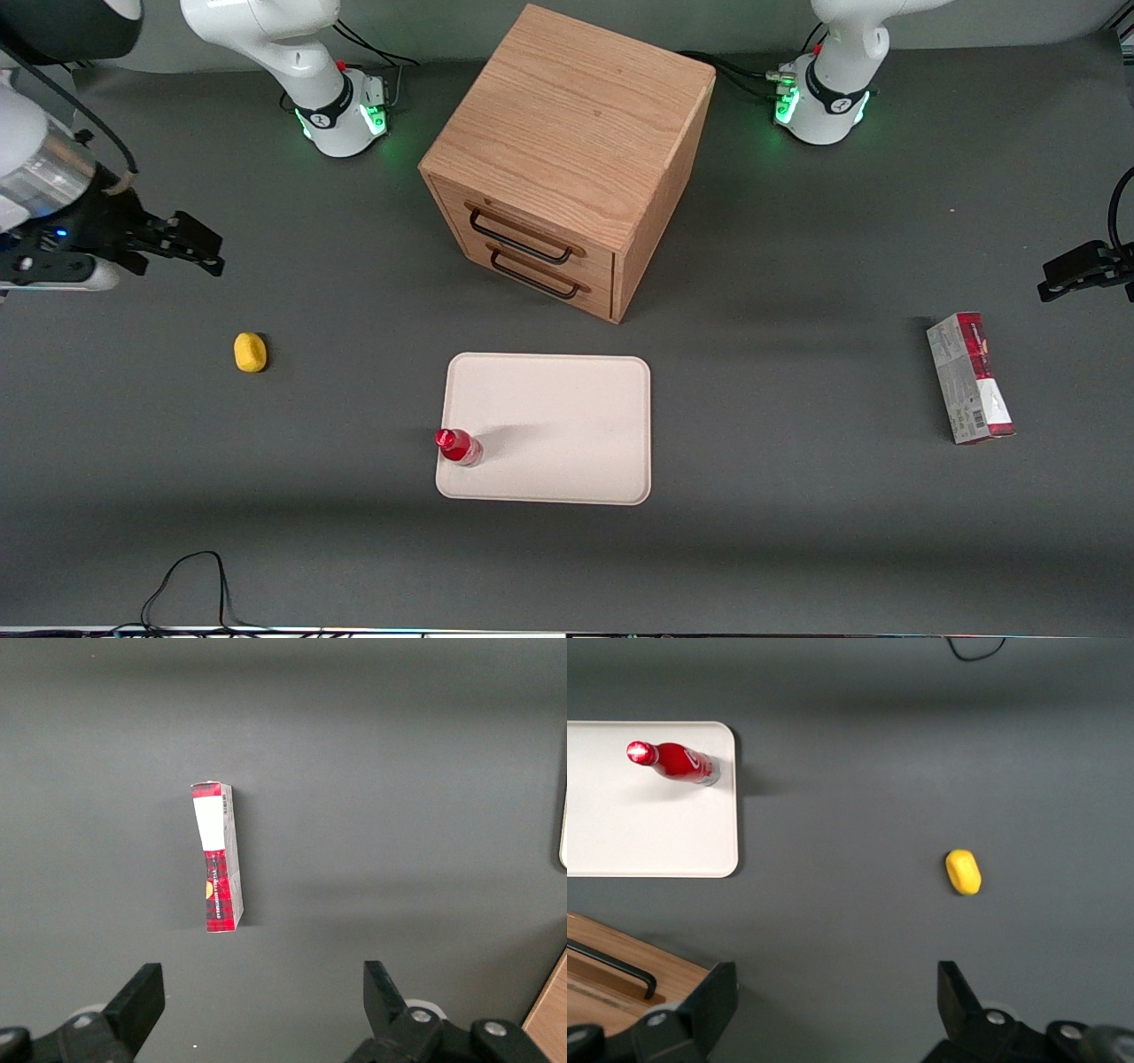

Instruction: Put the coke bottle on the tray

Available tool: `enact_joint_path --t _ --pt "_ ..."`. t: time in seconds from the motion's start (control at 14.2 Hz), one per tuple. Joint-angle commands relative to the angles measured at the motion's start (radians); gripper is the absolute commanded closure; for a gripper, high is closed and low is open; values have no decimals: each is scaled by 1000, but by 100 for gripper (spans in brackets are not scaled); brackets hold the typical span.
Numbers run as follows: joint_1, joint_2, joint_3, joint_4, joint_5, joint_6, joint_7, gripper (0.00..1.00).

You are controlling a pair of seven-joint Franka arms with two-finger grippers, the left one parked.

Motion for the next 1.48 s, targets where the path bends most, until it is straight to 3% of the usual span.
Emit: enact_joint_path --t 0.0,0.49,0.78,1.41 --pt "-11 -32 -15 -40 17 27 -41 0" --pt "-11 -32 -79 -29 4 -39 -105 0" --pt "-63 -33 -46 -28 5 -68 -103 0" --pt "-18 -41 -73 -29 4 -68 -103 0"
